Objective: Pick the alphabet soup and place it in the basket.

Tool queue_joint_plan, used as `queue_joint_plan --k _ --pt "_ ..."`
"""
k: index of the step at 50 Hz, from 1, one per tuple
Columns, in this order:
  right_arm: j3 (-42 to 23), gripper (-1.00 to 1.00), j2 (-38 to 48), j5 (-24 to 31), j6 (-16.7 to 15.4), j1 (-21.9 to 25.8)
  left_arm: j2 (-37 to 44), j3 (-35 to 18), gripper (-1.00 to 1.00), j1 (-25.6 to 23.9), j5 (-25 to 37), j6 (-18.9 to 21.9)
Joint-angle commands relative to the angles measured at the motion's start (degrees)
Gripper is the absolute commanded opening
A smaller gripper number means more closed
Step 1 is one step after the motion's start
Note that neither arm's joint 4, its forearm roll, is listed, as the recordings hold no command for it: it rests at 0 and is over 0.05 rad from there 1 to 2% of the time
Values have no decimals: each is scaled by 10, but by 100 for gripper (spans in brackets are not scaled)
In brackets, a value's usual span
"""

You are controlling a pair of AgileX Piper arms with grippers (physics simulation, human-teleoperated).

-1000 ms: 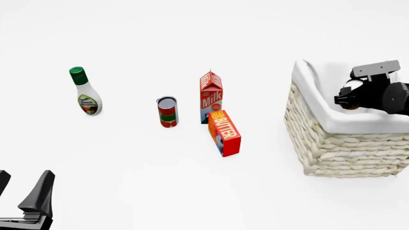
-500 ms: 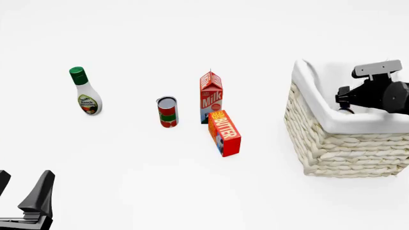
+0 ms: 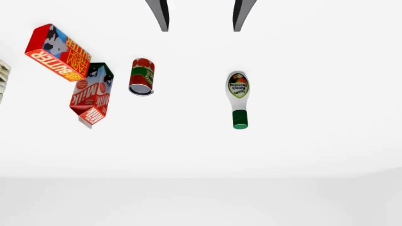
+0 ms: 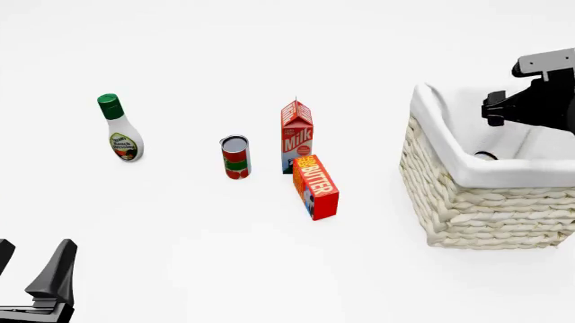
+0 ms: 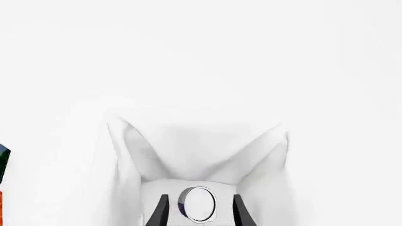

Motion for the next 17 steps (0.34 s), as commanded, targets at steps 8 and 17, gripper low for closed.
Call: queue_joint_plan --k 8,17 --pt "-23 100 -172 119 17 42 0 0 100 0 0 0" --pt "-51 100 -256 192 34 75 0 0 100 0 0 0"
